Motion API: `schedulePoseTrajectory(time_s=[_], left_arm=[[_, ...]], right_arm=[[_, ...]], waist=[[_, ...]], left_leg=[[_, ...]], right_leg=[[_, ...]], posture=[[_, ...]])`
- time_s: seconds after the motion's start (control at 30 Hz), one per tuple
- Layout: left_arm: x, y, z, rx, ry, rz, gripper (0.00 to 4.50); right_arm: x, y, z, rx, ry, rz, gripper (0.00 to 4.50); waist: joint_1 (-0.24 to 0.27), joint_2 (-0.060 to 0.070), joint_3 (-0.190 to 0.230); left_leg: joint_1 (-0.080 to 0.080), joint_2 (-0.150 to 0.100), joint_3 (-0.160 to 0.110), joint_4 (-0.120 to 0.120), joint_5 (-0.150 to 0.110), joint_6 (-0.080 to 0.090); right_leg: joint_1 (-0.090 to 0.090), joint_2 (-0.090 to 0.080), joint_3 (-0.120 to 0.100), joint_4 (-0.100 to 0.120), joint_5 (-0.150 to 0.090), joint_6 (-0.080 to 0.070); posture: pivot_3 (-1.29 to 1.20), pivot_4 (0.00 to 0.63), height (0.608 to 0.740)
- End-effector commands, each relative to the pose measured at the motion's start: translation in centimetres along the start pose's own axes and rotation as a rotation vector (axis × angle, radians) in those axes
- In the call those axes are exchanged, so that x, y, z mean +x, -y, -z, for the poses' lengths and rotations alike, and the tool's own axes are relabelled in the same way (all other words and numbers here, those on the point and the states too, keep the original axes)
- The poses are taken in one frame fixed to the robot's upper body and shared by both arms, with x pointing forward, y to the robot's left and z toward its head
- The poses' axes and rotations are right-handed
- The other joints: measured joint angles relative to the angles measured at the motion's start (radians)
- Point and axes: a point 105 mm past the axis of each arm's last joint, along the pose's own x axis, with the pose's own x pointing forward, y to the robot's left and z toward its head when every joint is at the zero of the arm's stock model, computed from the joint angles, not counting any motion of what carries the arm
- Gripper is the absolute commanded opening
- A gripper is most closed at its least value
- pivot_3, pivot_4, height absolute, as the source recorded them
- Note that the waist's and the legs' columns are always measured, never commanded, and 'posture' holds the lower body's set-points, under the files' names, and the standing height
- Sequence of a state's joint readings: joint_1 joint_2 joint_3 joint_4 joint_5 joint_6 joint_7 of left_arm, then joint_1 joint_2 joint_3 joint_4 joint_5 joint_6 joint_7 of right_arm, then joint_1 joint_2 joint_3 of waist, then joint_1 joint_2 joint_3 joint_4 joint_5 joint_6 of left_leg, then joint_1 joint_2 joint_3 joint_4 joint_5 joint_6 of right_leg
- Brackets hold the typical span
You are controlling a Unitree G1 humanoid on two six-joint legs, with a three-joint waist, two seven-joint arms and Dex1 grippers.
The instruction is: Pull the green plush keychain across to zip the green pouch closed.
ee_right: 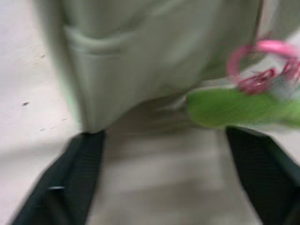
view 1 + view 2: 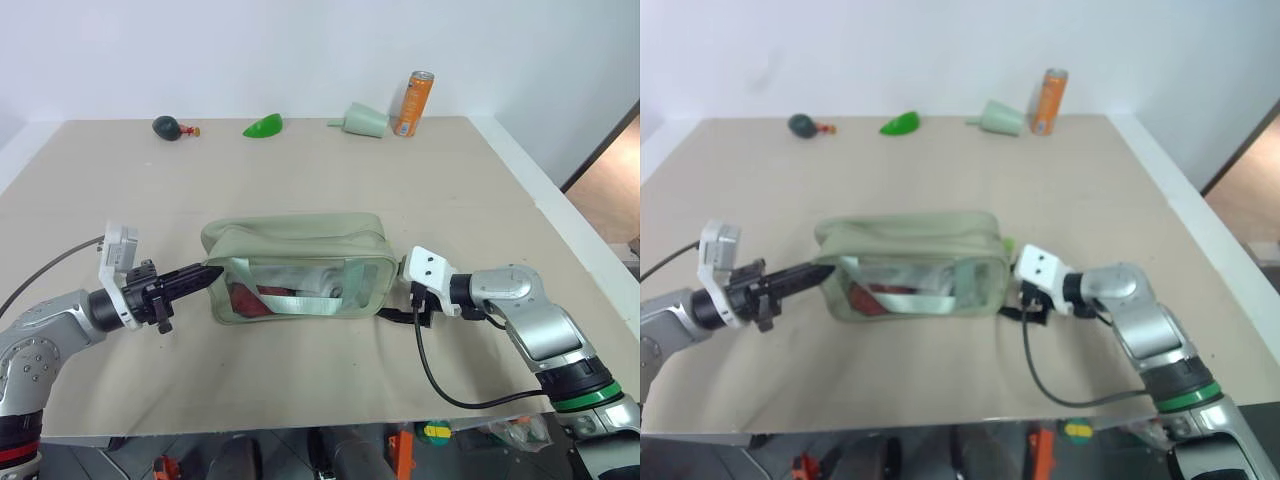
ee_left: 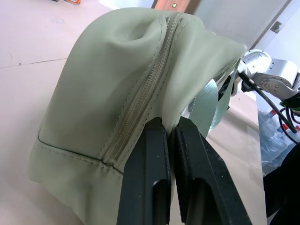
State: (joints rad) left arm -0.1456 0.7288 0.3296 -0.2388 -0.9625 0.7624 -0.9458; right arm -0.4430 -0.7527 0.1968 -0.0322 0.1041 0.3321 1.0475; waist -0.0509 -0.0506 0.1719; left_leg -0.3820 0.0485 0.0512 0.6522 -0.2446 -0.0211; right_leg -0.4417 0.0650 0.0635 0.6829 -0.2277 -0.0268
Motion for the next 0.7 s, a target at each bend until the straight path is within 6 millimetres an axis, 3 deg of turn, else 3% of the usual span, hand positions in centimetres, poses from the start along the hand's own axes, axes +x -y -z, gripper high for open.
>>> schedulePoseTrajectory(time_s=[0.03, 0.23, 0.37, 0.4, 0.43, 0.67, 0.7], left_arm=[[-0.1, -0.1, 0.0, 0.003, 0.001, -0.011, 0.0], [-0.4, -0.4, -0.1, -0.021, 0.016, -0.043, 0.0], [-0.4, -0.9, -0.2, -0.041, 0.021, -0.078, 0.0], [-0.3, -1.0, -0.1, -0.052, 0.019, -0.088, 0.76], [-0.2, -1.0, -0.1, -0.061, 0.017, -0.084, 0.95], [0.0, -0.5, -1.6, -0.028, 0.094, -0.055, 3.38], [-0.1, -0.1, -2.2, -0.028, 0.122, -0.041, 3.38]], right_arm=[[-1.3, 1.0, -2.3, -0.004, 0.097, 0.008, 4.47], [-4.9, 2.9, -3.7, 0.062, 0.175, 0.059, 4.47], [-6.1, 3.2, -4.0, 0.083, 0.199, 0.078, 4.47], [-6.2, 3.2, -4.1, 0.089, 0.204, 0.075, 4.5], [-6.3, 3.5, -4.1, 0.085, 0.202, 0.107, 4.5], [-7.4, 3.5, -3.0, 0.101, 0.156, 0.118, 4.5], [-7.8, 3.8, -3.0, 0.101, 0.154, 0.129, 4.5]], waist=[[0.0, 0.0, 0.0], [0.003, 0.0, 0.0], [0.003, 0.0, 0.0], [0.003, 0.0, 0.0], [0.003, 0.0, 0.0], [0.004, 0.0, 0.0], [0.003, 0.0, 0.0]], left_leg=[[0.0, 0.0, 0.0, 0.0, 0.0, 0.0], [-0.002, -0.002, 0.0, 0.001, 0.0, 0.0], [-0.002, -0.003, 0.001, 0.001, 0.0, 0.0], [-0.002, -0.003, 0.0, 0.001, 0.0, 0.0], [-0.002, -0.003, 0.0, 0.001, 0.0, 0.0], [-0.003, -0.002, 0.0, 0.001, 0.0, 0.0], [-0.003, -0.002, 0.0, 0.001, 0.0, 0.0]], right_leg=[[0.0, 0.0, 0.0, 0.0, 0.0, 0.0], [0.0, -0.003, 0.0, 0.0, 0.0, 0.0], [0.0, -0.004, 0.001, -0.001, 0.0, 0.0], [0.0, -0.004, 0.001, -0.001, 0.0, 0.0], [0.0, -0.004, 0.0, -0.001, 0.0, 0.0], [0.0, -0.003, -0.001, -0.001, 0.0, 0.0], [-0.001, -0.003, 0.0, -0.001, 0.0, 0.0]], posture=[[0.0, 0.15, 0.74], [0.0, 0.15, 0.74], [0.0, 0.15, 0.74], [0.0, 0.15, 0.74], [0.0, 0.15, 0.74], [0.0, 0.15, 0.74], [0.0, 0.15, 0.74]])
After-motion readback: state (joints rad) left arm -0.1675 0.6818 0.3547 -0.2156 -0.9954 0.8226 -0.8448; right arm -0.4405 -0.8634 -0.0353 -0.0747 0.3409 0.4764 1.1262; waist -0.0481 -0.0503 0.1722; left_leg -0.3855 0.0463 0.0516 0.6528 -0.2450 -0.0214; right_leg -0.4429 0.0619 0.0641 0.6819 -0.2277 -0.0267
